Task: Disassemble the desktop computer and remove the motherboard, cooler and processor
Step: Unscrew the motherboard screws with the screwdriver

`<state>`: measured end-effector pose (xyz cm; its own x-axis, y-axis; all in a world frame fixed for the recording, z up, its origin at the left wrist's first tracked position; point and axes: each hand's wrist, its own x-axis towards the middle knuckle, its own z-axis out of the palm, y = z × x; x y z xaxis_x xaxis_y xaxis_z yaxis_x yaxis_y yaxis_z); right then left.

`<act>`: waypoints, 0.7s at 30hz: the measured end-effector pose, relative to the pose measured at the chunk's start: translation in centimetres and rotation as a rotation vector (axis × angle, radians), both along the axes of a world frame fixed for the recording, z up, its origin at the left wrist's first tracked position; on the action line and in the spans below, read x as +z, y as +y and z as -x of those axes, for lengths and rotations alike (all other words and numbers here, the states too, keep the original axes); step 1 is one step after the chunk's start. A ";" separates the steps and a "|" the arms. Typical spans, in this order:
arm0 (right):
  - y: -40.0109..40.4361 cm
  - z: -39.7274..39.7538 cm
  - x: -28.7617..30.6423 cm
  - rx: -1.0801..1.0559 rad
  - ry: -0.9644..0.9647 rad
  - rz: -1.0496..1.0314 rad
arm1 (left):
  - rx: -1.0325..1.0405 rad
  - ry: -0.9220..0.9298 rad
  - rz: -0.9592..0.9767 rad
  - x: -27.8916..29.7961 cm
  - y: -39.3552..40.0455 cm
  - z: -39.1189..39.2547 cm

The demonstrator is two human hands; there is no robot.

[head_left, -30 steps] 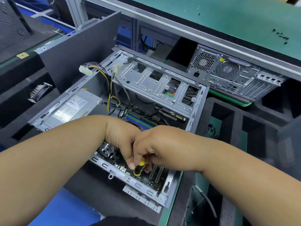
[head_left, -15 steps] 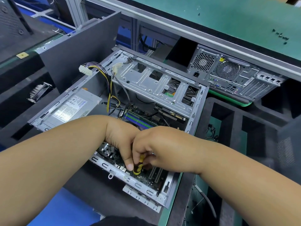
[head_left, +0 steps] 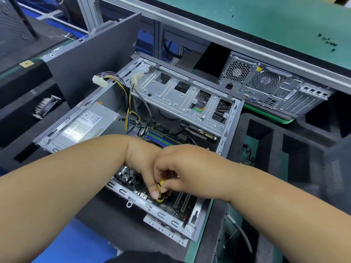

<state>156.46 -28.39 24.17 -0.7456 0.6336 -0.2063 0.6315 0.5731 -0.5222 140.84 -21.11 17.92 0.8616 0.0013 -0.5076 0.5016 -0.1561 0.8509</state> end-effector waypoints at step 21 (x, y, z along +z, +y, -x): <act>-0.2 0.2 0.0 0.014 -0.042 0.015 | -0.005 0.032 -0.032 0.2 0.1 0.2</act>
